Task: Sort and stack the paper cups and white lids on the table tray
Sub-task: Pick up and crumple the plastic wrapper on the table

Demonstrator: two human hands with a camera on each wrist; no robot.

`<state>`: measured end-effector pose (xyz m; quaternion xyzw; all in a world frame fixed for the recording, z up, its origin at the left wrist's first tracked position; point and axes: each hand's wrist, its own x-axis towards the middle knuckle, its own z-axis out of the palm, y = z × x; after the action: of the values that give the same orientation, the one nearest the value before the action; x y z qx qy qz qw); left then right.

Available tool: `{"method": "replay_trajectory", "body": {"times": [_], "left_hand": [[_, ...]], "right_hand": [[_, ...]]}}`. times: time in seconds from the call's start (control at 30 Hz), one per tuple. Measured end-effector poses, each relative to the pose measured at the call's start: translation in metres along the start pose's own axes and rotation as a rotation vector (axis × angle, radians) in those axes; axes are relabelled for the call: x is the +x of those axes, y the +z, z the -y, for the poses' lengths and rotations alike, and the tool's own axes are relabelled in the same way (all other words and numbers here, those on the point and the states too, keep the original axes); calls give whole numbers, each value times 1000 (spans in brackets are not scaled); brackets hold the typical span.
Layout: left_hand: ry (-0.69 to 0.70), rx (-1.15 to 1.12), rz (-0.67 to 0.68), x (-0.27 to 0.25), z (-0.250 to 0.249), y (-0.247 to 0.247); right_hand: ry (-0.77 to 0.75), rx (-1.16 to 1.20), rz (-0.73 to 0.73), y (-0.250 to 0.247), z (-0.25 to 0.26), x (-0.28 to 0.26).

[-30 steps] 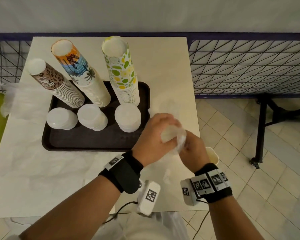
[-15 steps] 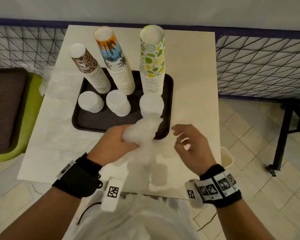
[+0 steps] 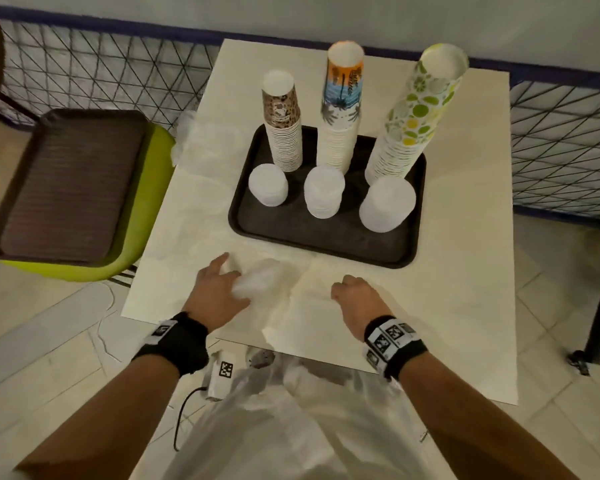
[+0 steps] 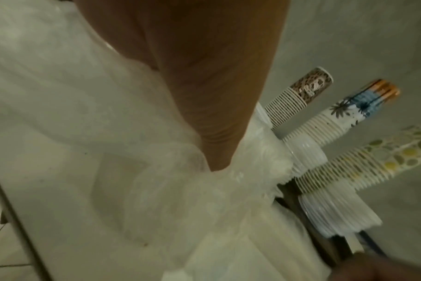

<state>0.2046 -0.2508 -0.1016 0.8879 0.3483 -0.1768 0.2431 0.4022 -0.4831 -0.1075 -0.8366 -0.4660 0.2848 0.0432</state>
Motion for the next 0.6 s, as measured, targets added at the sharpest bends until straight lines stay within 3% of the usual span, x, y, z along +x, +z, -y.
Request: {"method": "replay_trajectory", "body": {"times": [0.17,0.37,0.53,0.6], "left_hand": [[140,64,32,10,0,10],[235,-73,14,13,-3,0],[367,-197,-35,-5,-9,-53],[430,-321,-7,-18,-8,-83]], "right_hand": [[-48,111,-459,-39,8,-13],[-27,133,-807,-91,45,-29],[-89,289,-1067,-117,90,-40],[-54,464,-1096,-121,109,-35]]}}
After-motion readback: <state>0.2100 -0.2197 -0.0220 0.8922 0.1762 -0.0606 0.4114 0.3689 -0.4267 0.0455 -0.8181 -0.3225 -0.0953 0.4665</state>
